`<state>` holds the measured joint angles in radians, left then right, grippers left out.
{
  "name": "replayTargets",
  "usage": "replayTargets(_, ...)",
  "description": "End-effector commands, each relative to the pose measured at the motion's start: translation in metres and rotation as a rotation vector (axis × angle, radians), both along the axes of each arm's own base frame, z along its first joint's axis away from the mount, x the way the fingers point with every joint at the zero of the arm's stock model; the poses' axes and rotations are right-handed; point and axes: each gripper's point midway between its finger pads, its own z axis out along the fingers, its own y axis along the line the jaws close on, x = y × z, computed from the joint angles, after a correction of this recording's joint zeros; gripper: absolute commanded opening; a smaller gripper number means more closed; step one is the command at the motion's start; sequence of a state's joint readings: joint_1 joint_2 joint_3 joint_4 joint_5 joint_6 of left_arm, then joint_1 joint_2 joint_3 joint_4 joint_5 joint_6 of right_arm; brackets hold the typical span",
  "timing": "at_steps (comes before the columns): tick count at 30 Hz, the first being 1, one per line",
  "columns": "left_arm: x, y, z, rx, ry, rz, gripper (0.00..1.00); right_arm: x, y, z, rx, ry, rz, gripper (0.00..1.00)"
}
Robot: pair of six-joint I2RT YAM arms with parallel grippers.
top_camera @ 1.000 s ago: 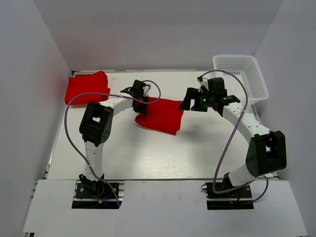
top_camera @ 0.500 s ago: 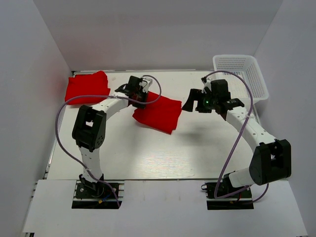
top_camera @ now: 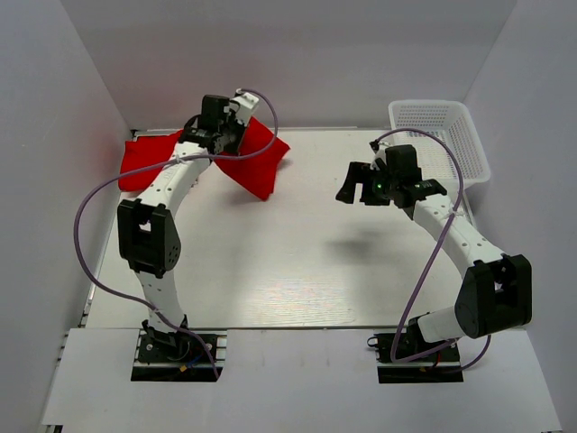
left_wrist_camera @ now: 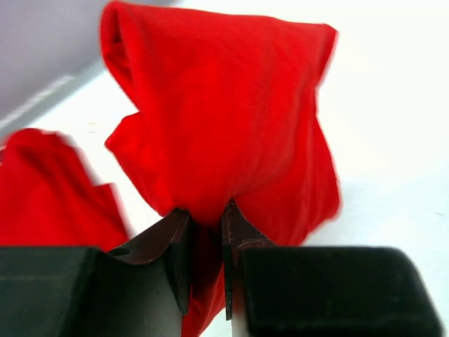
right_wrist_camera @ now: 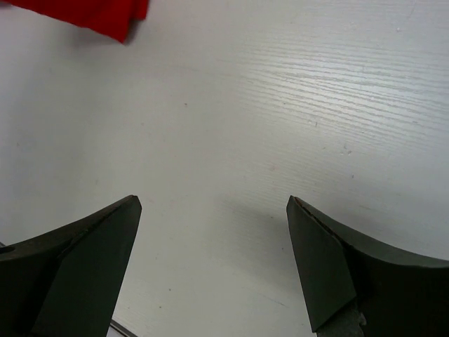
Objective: Fold and stack the t-shirts
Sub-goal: Put the neatly folded tshirt into the corner of the board with the left arm
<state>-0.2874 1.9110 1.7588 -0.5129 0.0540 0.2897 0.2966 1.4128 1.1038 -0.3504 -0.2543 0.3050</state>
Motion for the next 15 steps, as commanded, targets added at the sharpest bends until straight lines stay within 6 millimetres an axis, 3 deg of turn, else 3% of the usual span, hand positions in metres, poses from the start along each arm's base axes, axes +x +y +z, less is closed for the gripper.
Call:
replayTargets(1,0.014,0.029,0.016,0.08,-0.042,0.008,0.0,0.015,-0.007,0.019,-0.017,-0.06,-0.042,0.9)
replayTargets(2,0.02,0.034,0.026,0.096,-0.062,0.005,0.0,0.015,-0.007,0.02,-0.017,-0.061,-0.046,0.9)
replayTargets(9,0.049,0.098,0.036,0.168,-0.057,0.079,0.0,0.015,-0.014,0.017,-0.019,-0.046,-0.112,0.9)
replayTargets(15,0.056,0.117,0.051,0.145,-0.081,0.083,0.0,0.015,-0.012,0.009,-0.027,-0.008,-0.113,0.9)
